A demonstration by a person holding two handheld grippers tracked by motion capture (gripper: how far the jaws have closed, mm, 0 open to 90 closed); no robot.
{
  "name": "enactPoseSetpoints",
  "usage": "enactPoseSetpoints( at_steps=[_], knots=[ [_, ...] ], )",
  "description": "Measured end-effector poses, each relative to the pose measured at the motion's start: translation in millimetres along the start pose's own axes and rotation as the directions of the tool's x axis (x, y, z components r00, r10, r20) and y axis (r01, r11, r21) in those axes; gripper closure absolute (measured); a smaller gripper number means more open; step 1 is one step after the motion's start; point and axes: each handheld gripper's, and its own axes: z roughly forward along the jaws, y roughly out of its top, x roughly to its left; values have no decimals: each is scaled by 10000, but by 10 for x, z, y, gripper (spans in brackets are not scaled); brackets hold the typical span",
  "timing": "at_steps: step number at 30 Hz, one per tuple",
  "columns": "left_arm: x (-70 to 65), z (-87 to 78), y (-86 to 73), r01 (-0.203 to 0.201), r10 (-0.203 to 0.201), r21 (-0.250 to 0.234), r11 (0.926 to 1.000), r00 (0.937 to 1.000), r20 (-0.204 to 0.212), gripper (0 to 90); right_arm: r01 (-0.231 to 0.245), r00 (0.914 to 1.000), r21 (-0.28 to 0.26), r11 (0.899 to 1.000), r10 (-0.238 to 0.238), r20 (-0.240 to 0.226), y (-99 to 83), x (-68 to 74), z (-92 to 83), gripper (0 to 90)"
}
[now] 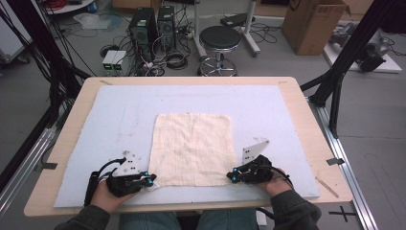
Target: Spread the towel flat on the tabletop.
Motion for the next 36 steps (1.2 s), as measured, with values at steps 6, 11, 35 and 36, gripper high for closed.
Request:
enactPoseSetpoints(
  at_steps=[6, 11, 35, 36],
  knots=[
    [-12, -6, -11, 63, -63, -72, 10000, 10000, 76, 886, -329, 9991, -549, 9980, 314, -270, -4, -7, -17, 743],
    [74, -43, 18, 657, -661, -782, 9948, 9978, -27, 726, -513, 9986, -1098, 9926, 495, -191, 40, 0, -43, 651],
    [238, -67, 91, 1250, -1301, -1893, 9739, 9914, -148, 540, -1786, 9709, -2515, 9512, 2118, 1115, 110, -186, -84, 307],
    [241, -69, 89, 1261, -1317, -1881, 9740, 9911, -172, 531, -1711, 9718, -2535, 9521, 2054, 1155, 112, -190, -80, 300]
  ],
)
